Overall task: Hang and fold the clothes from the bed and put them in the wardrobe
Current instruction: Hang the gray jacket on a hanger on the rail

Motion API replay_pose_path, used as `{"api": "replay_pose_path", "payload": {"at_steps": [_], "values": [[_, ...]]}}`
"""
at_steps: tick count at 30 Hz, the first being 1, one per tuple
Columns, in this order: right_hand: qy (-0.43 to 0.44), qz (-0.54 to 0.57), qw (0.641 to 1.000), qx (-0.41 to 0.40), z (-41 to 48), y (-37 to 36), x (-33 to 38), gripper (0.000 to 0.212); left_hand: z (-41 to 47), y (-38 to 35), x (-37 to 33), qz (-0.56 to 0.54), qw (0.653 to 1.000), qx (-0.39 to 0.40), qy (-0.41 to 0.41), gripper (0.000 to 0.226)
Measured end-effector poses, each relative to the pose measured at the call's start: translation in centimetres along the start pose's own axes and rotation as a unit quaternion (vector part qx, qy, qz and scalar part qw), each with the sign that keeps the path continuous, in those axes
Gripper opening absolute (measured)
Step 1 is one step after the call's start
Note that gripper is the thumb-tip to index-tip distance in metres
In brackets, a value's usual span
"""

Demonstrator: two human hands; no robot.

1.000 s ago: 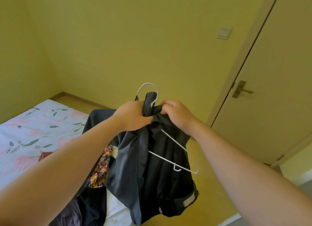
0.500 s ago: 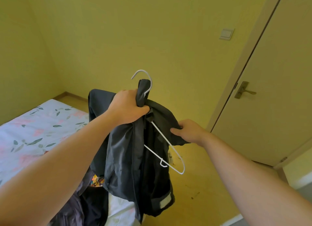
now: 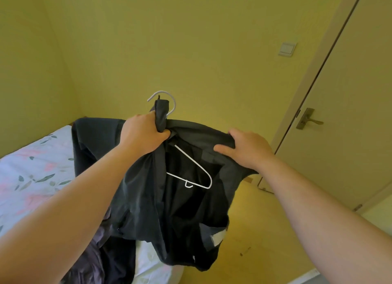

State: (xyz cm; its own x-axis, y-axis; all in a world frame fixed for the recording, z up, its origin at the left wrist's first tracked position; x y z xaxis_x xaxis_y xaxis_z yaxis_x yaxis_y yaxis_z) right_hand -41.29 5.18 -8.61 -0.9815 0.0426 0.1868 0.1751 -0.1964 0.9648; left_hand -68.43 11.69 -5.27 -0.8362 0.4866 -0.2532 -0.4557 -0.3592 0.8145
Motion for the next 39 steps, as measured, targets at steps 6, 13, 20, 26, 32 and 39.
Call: {"api": "replay_pose_path", "payload": {"at_steps": [6, 13, 20, 26, 32, 39], "values": [[-0.028, -0.124, 0.991, 0.028, 0.7, 0.9, 0.5, 0.063, 0.0, -0.5, -0.8, 0.068, 0.997, -0.012, -0.019, 0.034], [-0.124, 0.32, 0.939, 0.02, 0.5, 1.1, 0.9, 0.026, -0.4, -2.0, 0.2, -0.029, 0.998, -0.001, 0.063, 0.057], [-0.146, 0.638, 0.751, 0.091, -0.8, -0.2, 4.9, 0.031, -0.2, -3.6, -1.8, -0.271, 0.961, 0.012, 0.049, 0.029], [-0.051, 0.577, 0.806, 0.121, -3.3, 0.0, 4.9, 0.027, 0.3, -4.1, -3.6, -0.388, 0.921, 0.013, 0.023, 0.017], [-0.07, 0.078, 0.966, -0.234, -6.9, 5.3, 2.4, 0.032, 2.0, -5.4, -8.2, -0.425, 0.904, 0.044, -0.011, 0.024], [-0.151, 0.052, 0.961, -0.225, -10.0, 4.9, -1.5, 0.036, 2.3, -7.4, -15.4, -0.449, 0.88, 0.115, -0.102, 0.02]]}}
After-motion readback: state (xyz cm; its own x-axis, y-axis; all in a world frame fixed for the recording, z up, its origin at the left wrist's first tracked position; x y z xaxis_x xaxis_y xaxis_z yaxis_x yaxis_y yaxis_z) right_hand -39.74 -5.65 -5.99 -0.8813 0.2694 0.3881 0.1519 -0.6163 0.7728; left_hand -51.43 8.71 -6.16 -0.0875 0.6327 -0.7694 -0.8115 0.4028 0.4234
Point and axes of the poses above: each hand's wrist, its own z-axis towards the middle knuckle, its own y-axis out of the back of the hand, x = y × z, the point moved 10 cm from there along z, towards the middle knuckle, and after that the axes turned 6 degrees about -y, right-handed, at the moved point
